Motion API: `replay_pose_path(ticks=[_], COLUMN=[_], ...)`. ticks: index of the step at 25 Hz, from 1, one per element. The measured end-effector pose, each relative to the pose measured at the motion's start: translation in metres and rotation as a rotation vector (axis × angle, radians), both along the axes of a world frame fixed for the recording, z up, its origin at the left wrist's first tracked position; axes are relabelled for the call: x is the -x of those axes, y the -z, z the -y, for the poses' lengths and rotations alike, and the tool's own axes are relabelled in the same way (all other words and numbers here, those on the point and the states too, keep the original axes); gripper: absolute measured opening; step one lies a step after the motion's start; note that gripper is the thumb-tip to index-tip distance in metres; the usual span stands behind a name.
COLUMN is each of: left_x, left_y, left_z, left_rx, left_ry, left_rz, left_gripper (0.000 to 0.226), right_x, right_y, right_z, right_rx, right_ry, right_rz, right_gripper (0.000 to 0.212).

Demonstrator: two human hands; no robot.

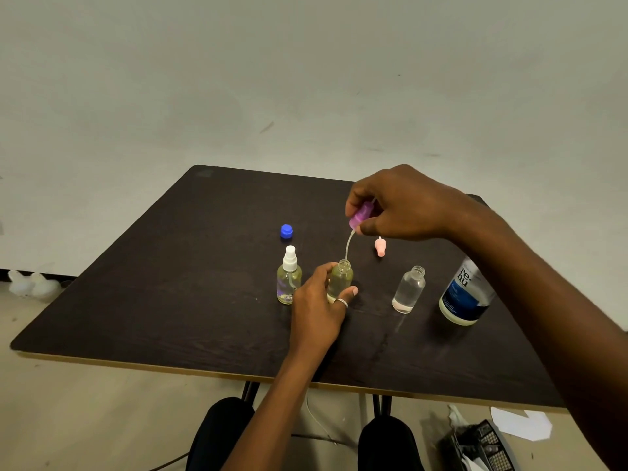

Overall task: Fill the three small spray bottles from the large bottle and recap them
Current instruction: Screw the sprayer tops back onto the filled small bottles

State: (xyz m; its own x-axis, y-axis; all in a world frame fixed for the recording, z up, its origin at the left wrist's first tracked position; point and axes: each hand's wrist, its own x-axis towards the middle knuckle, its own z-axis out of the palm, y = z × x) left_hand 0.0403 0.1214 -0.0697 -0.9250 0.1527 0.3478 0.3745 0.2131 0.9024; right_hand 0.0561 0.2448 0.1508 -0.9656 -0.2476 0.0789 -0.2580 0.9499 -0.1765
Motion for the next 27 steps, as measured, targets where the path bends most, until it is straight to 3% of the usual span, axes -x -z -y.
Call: replay_pose_path(ticks=[9, 20, 23, 27], left_x=[-0.001, 0.000, 0.000, -0.002], left_y=[-0.002, -0.003, -0.003, -0.005], left_z=[0.001, 0.001, 0.002, 0.002], left_rx=[0.009, 0.021, 0.010, 0.026], left_ry=[0.002, -0.003, 0.007, 0.007], left_rz=[0.033, 0.040, 0.053, 0.048], left_gripper=[0.045, 0.041, 0.046, 0.046], right_x=[0.008, 0.017, 0.022, 0.026], right_y=[0.042, 0.062, 0.068, 0.075], right_z=[0.007, 0.010, 0.011, 0.009], right_rx=[-0.068, -0.137, -0.167, -0.215], right_ry=[-0.043, -0.107, -0.075, 0.014], right_rz=[0.098, 0.077, 0.060, 0.046], right_gripper=[0.022, 0.019, 0.014, 0.024])
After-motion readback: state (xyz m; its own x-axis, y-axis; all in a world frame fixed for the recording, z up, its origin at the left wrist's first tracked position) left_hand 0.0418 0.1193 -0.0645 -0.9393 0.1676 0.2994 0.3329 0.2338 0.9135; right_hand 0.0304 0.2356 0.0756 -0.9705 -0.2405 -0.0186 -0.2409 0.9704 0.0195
